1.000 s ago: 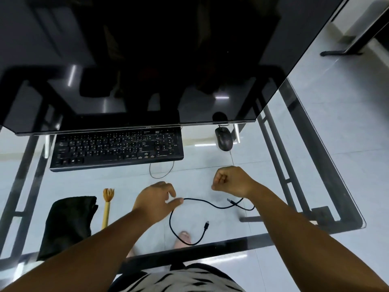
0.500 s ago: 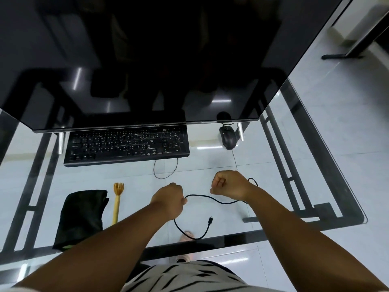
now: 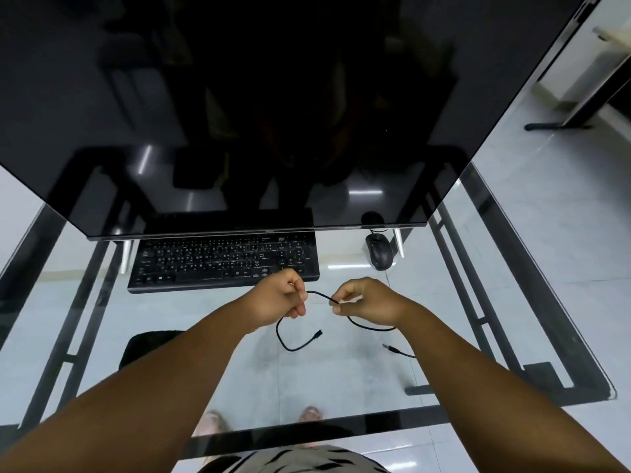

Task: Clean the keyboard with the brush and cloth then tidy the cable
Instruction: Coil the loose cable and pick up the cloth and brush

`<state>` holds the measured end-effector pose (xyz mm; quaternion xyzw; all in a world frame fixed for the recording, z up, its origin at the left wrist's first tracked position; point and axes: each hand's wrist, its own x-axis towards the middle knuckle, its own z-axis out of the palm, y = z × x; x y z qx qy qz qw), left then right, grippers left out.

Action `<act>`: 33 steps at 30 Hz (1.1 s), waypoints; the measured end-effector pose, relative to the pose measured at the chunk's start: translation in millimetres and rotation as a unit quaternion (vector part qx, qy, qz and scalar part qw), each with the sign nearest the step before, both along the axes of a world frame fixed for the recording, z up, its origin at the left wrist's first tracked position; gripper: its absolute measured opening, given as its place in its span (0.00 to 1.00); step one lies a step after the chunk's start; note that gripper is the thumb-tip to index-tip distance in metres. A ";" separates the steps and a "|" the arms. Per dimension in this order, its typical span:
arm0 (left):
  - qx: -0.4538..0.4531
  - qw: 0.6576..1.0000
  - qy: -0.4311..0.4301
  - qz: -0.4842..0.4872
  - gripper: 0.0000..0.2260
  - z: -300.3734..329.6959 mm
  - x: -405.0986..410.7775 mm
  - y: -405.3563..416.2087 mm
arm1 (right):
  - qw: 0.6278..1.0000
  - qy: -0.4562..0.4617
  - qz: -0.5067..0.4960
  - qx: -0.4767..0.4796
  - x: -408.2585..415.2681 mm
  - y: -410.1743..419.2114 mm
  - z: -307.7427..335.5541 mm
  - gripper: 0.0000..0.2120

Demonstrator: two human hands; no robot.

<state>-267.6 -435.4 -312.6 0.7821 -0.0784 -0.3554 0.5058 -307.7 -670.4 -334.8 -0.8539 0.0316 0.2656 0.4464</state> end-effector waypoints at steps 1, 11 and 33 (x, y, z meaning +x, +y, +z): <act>-0.016 1.000 0.007 0.007 0.02 4.3 1.6 0.3 | 1.000 0.001 0.009 -0.002 3.7 1.0 2.0 0.05; -0.045 0.985 0.166 0.004 0.18 24.3 15.3 25.6 | 0.964 -0.156 -0.212 0.027 50.6 -4.0 40.0 0.05; -0.451 0.657 0.159 0.583 0.08 62.8 57.1 33.9 | 0.998 -0.024 0.041 -0.052 60.5 -9.2 39.7 0.09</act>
